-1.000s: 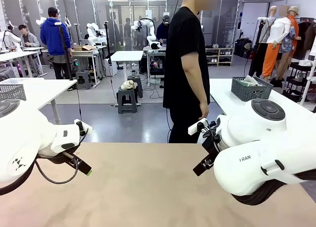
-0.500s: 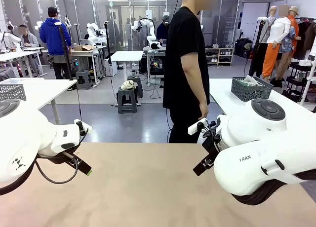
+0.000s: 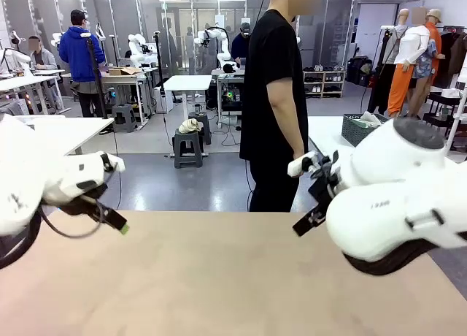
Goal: Fold the towels and place them in the basket.
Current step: When a person lays out a Towel with hook on the table, fold it in half twice.
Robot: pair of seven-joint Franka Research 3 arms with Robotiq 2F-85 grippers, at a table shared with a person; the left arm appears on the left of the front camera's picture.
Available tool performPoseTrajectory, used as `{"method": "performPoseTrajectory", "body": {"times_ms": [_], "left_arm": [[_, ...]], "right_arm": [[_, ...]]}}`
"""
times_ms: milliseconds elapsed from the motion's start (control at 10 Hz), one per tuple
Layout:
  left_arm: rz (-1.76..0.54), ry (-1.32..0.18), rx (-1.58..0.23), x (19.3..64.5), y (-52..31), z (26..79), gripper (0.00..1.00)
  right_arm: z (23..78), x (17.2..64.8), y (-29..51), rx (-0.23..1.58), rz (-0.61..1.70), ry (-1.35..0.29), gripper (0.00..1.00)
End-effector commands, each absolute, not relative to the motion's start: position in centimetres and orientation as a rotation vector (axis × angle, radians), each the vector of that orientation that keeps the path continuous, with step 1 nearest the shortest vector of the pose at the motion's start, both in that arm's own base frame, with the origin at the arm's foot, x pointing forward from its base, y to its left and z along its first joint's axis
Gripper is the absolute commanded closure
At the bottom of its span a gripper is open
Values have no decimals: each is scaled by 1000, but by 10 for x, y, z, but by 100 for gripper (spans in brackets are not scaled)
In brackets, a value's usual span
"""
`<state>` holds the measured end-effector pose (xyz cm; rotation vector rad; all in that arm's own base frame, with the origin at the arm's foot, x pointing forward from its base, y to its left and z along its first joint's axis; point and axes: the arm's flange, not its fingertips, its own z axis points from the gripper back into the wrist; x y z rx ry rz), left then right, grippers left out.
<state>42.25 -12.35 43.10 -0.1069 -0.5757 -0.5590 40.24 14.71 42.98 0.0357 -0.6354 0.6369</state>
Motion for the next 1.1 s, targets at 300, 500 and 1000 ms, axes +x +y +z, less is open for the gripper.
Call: {"method": "performPoseTrajectory", "body": {"times_ms": [300, 500, 1000], "left_arm": [[-641, -630, -212, 440, -62, 568, 0], [-654, -699, -252, 436, -26, 610, 0], [-758, -882, -315, 424, 40, 678, 0]], "right_arm": [[586, 378, 106, 84, 732, -708, 0], [633, 359, 81, 103, 781, -729, 0], [698, 324, -2, 168, 755, -823, 0]]}}
